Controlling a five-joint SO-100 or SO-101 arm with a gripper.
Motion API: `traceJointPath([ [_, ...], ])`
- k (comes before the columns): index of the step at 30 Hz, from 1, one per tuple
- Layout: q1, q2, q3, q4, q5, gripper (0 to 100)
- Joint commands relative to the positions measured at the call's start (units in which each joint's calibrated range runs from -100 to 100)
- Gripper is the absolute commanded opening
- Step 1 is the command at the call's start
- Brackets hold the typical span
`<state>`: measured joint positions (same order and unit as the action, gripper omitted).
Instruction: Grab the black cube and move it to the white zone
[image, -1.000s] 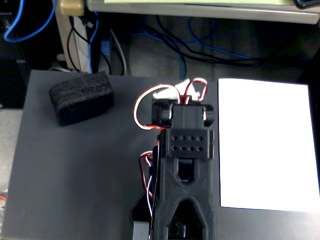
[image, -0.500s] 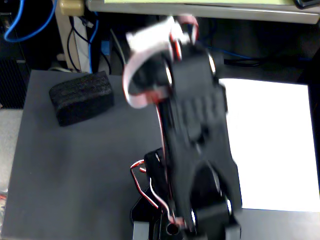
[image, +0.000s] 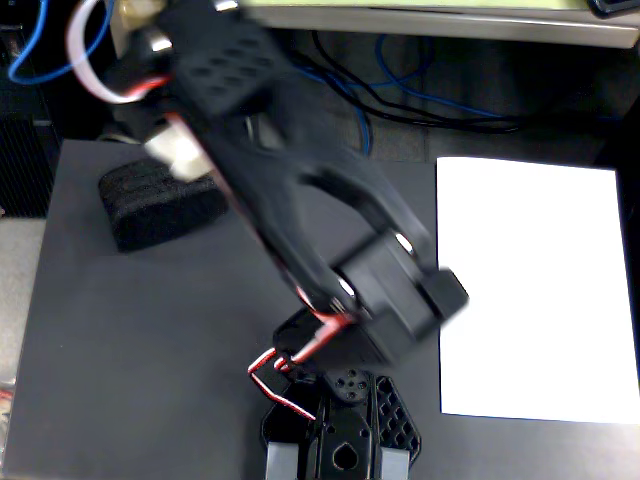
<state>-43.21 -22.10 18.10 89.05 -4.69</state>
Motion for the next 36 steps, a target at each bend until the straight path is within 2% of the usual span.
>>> traceJointPath([
  [1, -4.48, 10.21, 3.03, -8.26, -1.85, 14],
  [6, -4.11, 10.30, 2.39, -8.34, -3.16, 15],
  [8, 0.89, 10.30, 3.12, -8.26, -3.11, 16],
  [11, 2.07, 10.30, 3.39, -7.57, -3.11, 30],
  [20, 2.00, 10.30, 3.30, 4.87, -2.95, 42],
  [25, -2.93, 11.30, 3.48, 2.89, -3.06, 42],
  [30, -2.71, 11.30, 12.73, -6.54, -3.06, 41],
  [36, -2.56, 11.30, 12.00, -9.29, -4.16, 42],
])
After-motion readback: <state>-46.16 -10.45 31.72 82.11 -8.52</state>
